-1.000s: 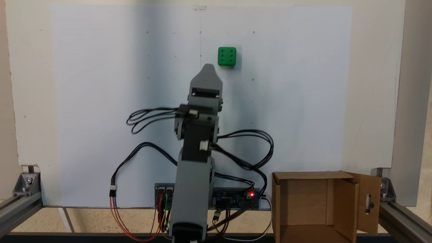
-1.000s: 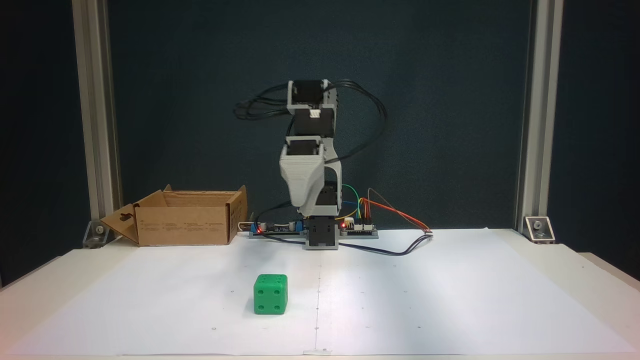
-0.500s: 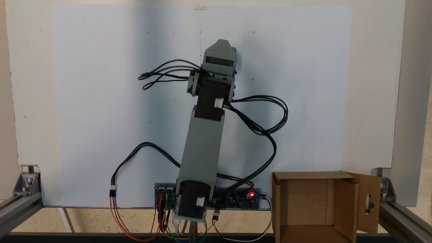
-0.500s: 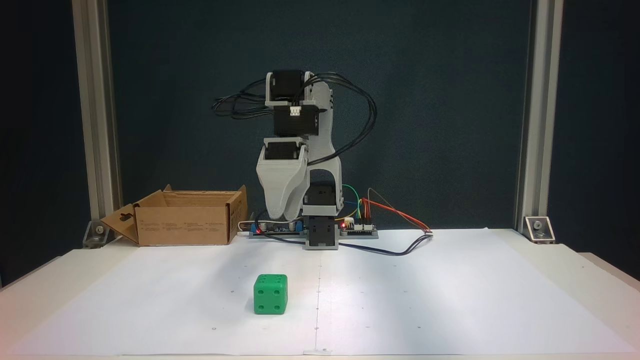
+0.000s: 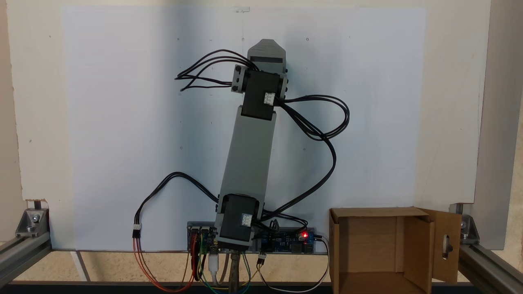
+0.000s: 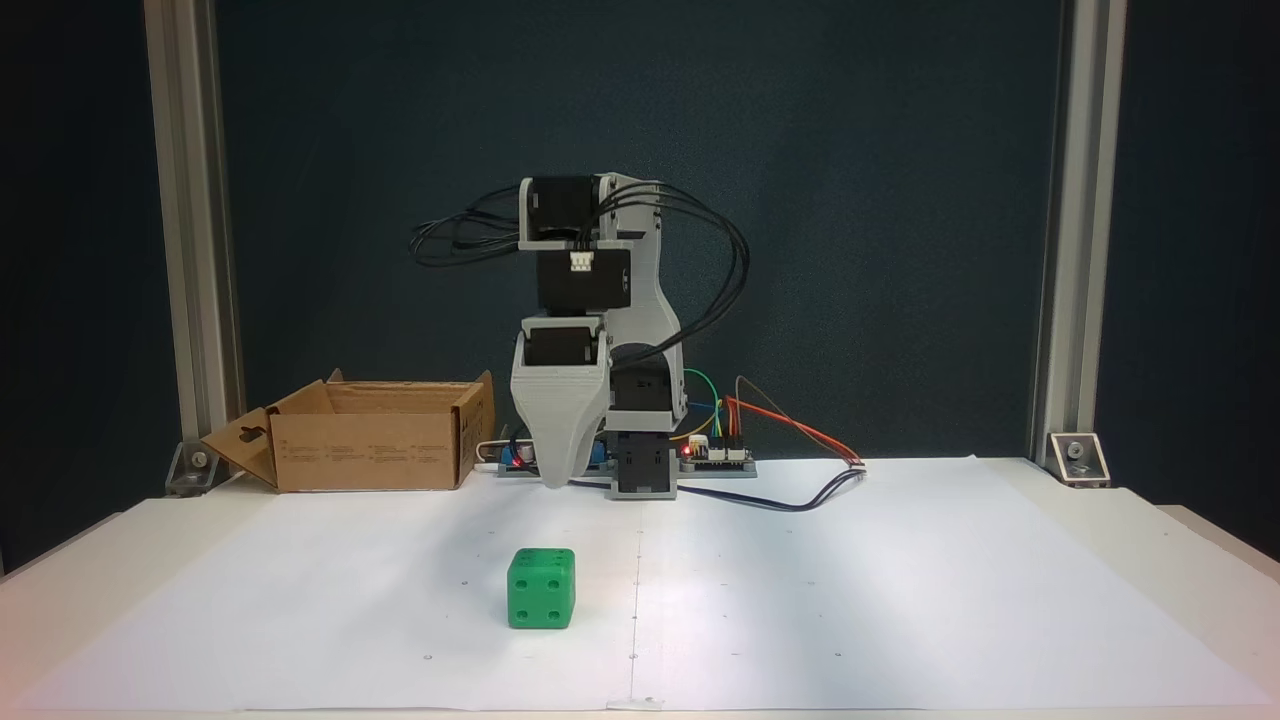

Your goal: Grasp a green dice and put it in the bin.

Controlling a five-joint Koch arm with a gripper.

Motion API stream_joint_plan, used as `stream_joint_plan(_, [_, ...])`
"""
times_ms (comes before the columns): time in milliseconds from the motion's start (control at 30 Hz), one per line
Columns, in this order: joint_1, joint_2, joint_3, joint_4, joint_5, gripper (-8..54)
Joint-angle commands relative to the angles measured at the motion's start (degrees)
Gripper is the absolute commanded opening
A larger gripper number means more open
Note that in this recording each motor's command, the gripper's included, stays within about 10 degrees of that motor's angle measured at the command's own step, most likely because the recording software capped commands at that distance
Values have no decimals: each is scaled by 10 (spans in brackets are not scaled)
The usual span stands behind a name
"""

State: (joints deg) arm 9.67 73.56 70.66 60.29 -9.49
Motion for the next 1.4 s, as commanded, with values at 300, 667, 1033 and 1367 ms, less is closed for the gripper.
stream_joint_plan(300, [4,-29,-47,-30,-31,437])
stream_joint_plan(667, [9,-72,-47,-60,-31,437])
stream_joint_plan(1033, [36,-83,-47,-62,-33,437])
stream_joint_plan(1367, [36,-92,-39,-62,-33,436])
